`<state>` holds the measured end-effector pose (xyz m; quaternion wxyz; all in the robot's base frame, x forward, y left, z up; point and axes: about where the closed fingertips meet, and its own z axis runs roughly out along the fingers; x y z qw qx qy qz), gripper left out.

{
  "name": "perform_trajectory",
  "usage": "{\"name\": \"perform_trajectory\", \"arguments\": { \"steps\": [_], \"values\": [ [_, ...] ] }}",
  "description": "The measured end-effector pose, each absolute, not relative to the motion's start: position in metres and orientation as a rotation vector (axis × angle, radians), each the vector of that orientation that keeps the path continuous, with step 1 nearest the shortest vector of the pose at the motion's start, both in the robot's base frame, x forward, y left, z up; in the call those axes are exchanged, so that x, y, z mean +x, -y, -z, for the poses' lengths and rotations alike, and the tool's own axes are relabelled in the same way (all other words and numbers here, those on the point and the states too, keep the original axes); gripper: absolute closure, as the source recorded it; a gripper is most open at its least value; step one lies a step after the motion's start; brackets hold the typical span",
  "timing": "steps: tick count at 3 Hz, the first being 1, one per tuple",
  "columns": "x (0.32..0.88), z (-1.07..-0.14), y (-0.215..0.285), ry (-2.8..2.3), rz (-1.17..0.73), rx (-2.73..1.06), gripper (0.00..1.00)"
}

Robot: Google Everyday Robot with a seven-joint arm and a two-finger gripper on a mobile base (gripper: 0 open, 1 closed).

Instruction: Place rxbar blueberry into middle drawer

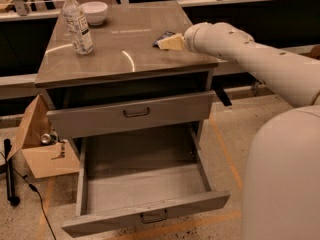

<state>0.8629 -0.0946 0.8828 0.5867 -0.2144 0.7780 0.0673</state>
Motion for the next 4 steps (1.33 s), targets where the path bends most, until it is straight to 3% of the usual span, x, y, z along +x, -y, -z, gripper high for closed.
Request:
{"name": "perform_trajectory", "arguments": {
  "steps": [4],
  "values": [
    [0.902, -0.863, 0.047, -1.796, -0.264, -0.494, 0.0]
  ]
}}
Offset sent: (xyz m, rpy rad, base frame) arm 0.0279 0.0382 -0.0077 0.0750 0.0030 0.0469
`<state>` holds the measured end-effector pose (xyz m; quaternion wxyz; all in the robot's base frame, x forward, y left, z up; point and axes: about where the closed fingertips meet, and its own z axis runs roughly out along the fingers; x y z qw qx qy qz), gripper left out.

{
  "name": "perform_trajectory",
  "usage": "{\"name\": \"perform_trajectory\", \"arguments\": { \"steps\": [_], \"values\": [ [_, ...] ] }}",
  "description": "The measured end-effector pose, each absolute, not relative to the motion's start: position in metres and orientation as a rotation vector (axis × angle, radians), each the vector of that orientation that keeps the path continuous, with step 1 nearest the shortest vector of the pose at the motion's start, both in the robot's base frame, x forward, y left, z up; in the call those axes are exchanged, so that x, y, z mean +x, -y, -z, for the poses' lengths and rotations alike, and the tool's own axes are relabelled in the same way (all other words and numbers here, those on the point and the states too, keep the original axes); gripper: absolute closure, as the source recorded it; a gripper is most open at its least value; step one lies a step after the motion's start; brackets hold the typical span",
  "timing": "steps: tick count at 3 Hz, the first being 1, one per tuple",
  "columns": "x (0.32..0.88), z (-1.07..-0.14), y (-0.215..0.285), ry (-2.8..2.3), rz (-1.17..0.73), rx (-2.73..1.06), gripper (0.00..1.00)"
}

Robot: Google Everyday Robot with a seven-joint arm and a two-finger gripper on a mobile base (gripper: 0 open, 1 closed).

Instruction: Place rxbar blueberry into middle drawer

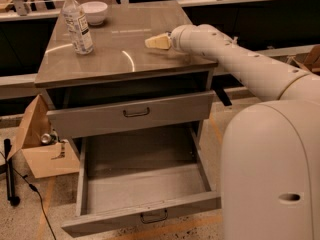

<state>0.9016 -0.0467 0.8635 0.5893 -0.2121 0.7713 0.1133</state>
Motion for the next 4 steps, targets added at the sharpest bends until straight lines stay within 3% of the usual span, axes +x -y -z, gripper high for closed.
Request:
{"name": "perform_trajectory", "arguments": {
  "steps": [2, 4],
  "values": [
    [0.923, -0.853, 0.038, -1.793, -0.27, -0.5, 0.0],
    [0.929, -0.841, 0.037, -1.822, -0.276, -0.427, 0.4]
  ]
}}
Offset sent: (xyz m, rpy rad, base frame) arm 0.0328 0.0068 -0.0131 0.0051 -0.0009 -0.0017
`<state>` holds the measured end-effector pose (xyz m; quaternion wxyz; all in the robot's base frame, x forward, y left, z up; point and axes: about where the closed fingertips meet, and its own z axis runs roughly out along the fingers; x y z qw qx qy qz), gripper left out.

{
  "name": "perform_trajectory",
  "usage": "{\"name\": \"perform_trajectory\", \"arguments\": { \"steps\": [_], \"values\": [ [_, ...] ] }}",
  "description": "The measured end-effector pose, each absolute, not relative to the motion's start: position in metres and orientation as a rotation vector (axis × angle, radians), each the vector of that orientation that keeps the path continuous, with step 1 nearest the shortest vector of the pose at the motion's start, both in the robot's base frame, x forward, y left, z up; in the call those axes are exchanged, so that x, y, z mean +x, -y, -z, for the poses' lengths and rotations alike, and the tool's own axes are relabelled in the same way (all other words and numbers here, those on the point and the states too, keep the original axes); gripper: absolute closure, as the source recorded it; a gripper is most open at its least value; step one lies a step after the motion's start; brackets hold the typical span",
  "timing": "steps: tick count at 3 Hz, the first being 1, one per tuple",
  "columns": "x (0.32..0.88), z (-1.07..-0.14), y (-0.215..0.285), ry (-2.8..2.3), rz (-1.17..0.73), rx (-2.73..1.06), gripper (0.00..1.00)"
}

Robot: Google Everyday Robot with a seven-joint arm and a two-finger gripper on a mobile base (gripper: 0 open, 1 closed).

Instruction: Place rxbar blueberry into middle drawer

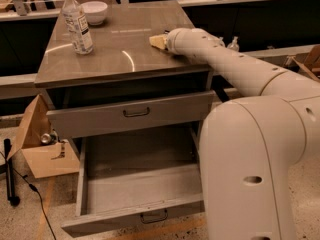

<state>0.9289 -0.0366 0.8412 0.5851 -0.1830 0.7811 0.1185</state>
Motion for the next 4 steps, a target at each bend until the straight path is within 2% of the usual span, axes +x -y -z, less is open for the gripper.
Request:
{"name": "perform_trajectory", "arguments": {
  "steps": [2, 3, 4],
  "values": [
    [0.931, -0.851, 0.021, -1.797, -0.271, -0.398, 0.87],
    [0.926, -0.873, 0.027, -1.755, -0.257, -0.44, 1.0],
    [0.902, -0.888, 0.022, -1.724, -0.292, -0.509, 1.0]
  ]
}}
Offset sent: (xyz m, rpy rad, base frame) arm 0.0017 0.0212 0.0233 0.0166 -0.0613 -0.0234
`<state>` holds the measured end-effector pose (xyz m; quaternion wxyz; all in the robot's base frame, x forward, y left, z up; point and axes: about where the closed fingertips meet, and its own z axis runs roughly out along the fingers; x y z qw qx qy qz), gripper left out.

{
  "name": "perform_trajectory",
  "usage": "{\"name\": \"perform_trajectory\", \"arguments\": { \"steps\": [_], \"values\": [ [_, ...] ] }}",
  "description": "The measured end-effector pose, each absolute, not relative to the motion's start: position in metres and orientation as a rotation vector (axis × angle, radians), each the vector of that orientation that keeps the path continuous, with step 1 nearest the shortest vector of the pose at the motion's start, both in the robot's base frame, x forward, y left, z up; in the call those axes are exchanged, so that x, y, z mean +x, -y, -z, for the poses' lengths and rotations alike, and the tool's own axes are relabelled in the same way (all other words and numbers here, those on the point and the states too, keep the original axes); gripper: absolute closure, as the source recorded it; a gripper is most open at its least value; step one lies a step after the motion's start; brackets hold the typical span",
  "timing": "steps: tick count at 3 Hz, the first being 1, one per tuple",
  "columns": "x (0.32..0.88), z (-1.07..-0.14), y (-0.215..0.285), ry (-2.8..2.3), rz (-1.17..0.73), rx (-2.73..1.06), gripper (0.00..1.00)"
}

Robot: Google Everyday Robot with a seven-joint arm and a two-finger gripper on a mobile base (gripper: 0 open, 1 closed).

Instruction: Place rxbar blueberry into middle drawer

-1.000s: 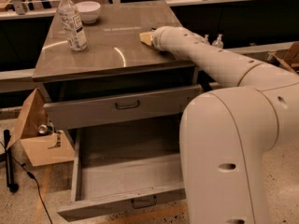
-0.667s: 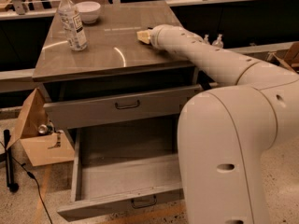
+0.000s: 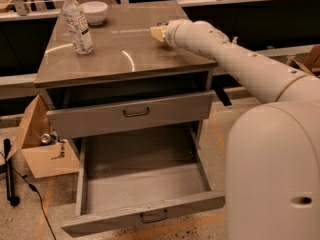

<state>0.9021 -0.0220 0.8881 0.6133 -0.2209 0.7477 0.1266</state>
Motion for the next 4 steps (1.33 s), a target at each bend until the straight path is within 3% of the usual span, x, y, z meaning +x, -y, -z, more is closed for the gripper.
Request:
{"name": "perform_trajectory", "arguments": {
  "steps": [4],
  "values": [
    [0.778, -0.909, 0.032, -1.667, -0.497, -0.71, 1.0]
  ]
}}
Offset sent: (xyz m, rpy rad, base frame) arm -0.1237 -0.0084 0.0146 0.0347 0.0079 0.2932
